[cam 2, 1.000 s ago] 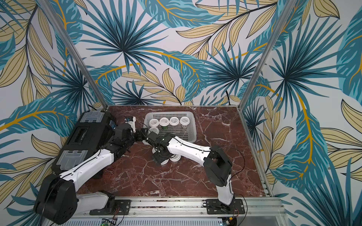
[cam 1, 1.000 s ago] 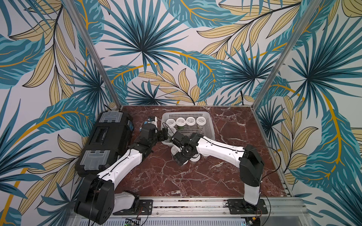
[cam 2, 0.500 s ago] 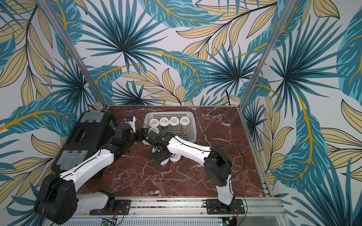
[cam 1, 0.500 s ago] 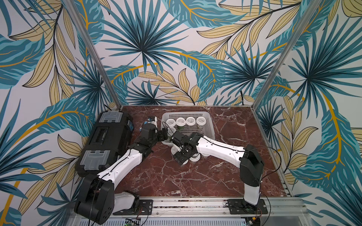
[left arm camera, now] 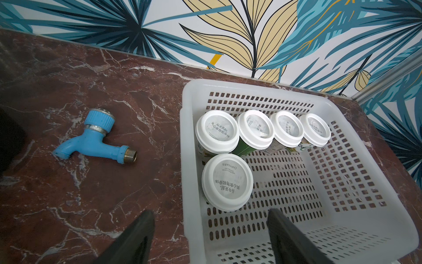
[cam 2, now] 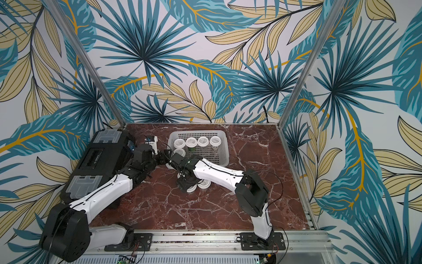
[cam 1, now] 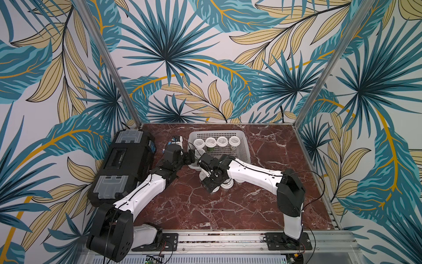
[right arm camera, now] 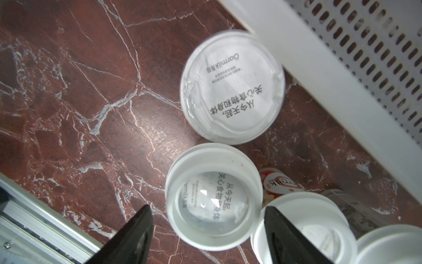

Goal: Put the yogurt in the basket
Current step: Pick up the yogurt from the center of the board.

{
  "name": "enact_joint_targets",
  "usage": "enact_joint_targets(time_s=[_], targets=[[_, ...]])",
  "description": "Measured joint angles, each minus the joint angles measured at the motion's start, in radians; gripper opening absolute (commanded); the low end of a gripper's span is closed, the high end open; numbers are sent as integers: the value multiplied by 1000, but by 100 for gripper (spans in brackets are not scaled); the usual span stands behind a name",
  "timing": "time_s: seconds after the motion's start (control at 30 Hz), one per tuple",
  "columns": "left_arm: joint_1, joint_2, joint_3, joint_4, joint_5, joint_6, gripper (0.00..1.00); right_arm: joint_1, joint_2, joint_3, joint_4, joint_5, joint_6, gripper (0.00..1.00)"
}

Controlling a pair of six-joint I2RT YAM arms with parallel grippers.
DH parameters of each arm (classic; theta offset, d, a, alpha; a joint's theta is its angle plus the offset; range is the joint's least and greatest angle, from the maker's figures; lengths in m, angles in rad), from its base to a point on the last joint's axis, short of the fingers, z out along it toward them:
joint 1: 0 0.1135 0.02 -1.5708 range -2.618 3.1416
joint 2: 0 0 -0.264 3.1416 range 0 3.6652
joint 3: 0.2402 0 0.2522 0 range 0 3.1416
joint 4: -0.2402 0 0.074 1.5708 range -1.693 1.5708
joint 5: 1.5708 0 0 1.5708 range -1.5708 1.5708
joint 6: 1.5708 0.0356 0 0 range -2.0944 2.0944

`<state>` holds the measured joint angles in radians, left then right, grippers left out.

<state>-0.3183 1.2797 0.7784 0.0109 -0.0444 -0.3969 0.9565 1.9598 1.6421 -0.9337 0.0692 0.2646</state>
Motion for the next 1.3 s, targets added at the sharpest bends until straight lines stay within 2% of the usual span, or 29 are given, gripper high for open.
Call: enact_joint_targets(time_s=[0.47, 0.73, 1.17, 1.3], targets=[[3, 0, 0, 0, 0, 0, 82, 0, 13, 4, 0, -11, -6, 78], [5, 0, 0, 0, 0, 0, 82, 0, 27, 4, 0, -18, -7, 81], [6, 0, 0, 0, 0, 0, 82, 3, 30, 4, -1, -14, -7, 81], [6, 0, 0, 0, 0, 0, 82, 8, 39, 9, -8, 3, -7, 78]])
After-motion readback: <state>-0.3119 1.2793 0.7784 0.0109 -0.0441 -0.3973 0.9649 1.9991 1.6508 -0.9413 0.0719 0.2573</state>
